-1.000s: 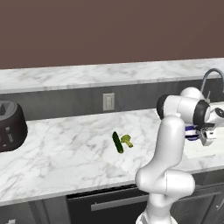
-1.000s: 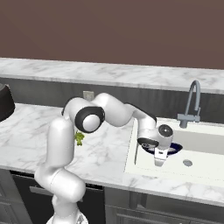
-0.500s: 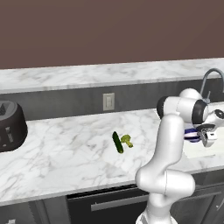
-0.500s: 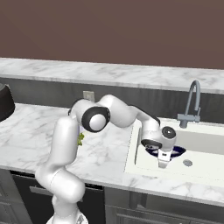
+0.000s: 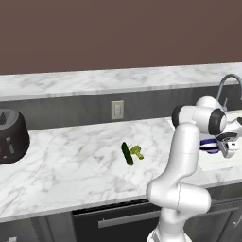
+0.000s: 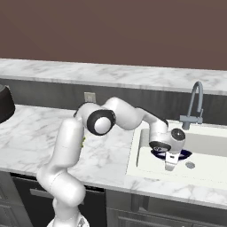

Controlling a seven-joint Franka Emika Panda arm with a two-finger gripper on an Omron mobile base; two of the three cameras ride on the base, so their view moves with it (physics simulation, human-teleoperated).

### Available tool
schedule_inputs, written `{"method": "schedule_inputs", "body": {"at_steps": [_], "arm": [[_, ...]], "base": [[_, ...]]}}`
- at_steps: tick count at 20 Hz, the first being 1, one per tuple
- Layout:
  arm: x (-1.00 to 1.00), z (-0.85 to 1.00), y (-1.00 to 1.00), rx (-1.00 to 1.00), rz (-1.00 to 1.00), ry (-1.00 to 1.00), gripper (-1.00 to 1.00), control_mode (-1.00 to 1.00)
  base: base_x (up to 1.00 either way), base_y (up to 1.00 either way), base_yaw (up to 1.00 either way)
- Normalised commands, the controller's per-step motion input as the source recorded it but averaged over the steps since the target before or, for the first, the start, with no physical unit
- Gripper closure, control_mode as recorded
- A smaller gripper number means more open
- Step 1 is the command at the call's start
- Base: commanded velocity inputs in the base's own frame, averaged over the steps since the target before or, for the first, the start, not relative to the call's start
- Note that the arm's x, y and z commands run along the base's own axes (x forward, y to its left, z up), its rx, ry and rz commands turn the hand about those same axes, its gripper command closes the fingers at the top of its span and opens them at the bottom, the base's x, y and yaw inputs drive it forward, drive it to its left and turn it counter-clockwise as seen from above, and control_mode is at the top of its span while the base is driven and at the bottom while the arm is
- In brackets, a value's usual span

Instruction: Dump the broccoli and cucumber from the bowl so the bowl can be washed. Place the bowl in the sink after clearing the leftovers.

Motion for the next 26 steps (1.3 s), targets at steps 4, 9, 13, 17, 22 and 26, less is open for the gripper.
{"method": "schedule_inputs", "body": {"at_steps": [4,9,13,17,22,26], "arm": [[0.05,-0.27,-0.14,0.00,0.00,0.02,1.00,-1.00],[0.11,-0.27,-0.09,0.00,0.00,0.02,1.00,-1.00],[0.19,-0.20,-0.01,0.00,0.00,0.00,1.00,-1.00],[0.12,-0.10,0.00,0.00,0.00,0.00,1.00,-1.00],[0.08,0.00,0.00,0.00,0.00,0.00,-1.00,-1.00],[-0.01,0.19,0.00,0.00,-0.02,0.00,-1.00,-1.00]], "base": [[0.00,0.00,0.00],[0.00,0.00,0.00],[0.00,0.00,0.00],[0.00,0.00,0.00],[0.00,0.00,0.00],[0.00,0.00,0.00]]}}
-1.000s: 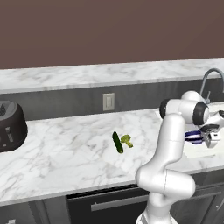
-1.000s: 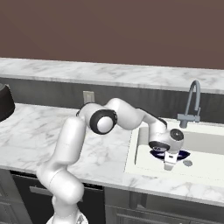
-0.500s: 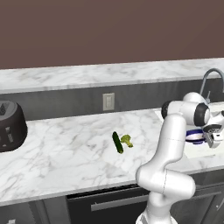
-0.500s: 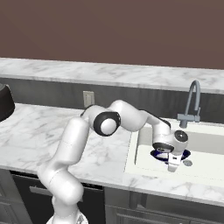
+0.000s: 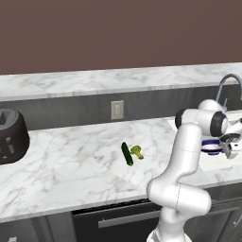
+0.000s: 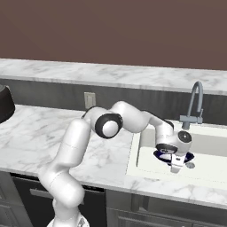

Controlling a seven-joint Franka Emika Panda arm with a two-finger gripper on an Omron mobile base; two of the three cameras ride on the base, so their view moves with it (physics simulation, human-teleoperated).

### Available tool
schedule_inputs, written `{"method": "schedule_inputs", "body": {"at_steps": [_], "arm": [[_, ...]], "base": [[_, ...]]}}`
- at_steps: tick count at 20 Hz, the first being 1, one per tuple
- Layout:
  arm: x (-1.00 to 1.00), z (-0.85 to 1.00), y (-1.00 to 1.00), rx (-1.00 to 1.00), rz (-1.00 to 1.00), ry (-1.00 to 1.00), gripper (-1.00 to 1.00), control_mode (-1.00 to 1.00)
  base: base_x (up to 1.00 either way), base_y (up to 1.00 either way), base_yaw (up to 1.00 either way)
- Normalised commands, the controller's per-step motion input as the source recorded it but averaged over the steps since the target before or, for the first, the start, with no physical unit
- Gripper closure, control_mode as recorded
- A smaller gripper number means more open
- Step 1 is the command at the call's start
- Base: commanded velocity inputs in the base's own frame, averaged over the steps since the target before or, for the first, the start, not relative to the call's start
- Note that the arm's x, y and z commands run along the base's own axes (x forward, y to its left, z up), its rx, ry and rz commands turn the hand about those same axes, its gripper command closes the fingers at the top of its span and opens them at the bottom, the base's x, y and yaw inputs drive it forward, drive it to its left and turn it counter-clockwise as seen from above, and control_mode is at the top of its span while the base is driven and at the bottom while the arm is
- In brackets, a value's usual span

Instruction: Dump the broccoli and cucumber from the bowl so the bowl can be washed. Place the bowl in the sink after clearing the leftovers.

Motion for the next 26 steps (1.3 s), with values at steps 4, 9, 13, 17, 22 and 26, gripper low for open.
{"method": "schedule_inputs", "body": {"at_steps": [4,9,13,17,22,26], "arm": [[-0.07,0.56,0.00,0.00,-0.05,0.00,-1.00,-1.00],[-0.10,0.88,0.00,0.00,-0.06,0.00,-1.00,-1.00],[-0.35,0.96,0.00,0.00,-0.07,0.00,-1.00,-1.00],[-0.59,0.93,0.02,0.00,-0.04,0.00,-1.00,-1.00],[-0.61,0.95,0.37,-0.01,0.00,0.00,-1.00,-1.00],[-0.74,0.78,0.82,-0.01,0.00,-0.05,-1.00,-1.00]], "base": [[0.00,0.00,0.00],[0.00,0.00,0.00],[0.00,0.00,0.00],[0.00,0.00,0.00],[0.00,0.00,0.00],[0.00,0.00,0.00]]}}
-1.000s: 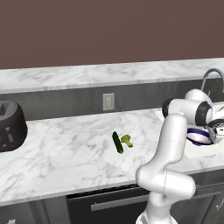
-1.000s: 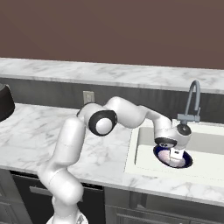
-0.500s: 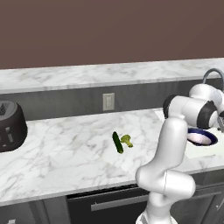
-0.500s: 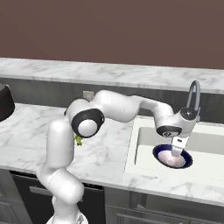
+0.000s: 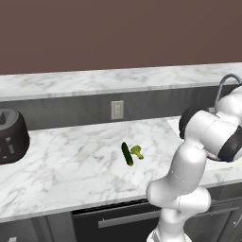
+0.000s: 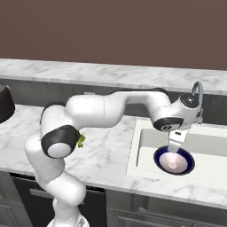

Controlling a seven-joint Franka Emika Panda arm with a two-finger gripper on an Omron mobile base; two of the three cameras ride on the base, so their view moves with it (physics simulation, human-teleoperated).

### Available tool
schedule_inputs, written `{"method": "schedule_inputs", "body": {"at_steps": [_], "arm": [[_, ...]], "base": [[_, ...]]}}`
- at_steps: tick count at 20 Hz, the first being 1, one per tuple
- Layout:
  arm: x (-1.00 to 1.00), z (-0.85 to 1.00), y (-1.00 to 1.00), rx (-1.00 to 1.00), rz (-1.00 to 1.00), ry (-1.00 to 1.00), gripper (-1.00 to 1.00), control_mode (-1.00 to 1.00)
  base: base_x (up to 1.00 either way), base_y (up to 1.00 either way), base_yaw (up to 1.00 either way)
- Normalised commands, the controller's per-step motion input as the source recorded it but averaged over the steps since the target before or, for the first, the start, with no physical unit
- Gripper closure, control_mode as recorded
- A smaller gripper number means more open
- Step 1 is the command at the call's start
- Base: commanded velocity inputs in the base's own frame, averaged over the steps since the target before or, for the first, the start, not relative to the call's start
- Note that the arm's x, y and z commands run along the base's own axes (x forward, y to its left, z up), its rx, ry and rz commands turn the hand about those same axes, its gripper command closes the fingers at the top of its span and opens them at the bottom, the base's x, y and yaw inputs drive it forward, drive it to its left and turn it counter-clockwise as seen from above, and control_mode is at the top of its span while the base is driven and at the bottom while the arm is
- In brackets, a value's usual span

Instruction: Dump the broccoli and cucumber from the bowl so the bowl can be washed. Place the bowl in the sink after clearing the leftovers.

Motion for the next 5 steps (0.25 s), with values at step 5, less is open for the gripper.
{"method": "schedule_inputs", "body": {"at_steps": [5], "arm": [[-0.77,0.72,1.00,-0.03,0.00,-0.09,-1.00,-1.00]], "base": [[0.00,0.00,0.00]]}}
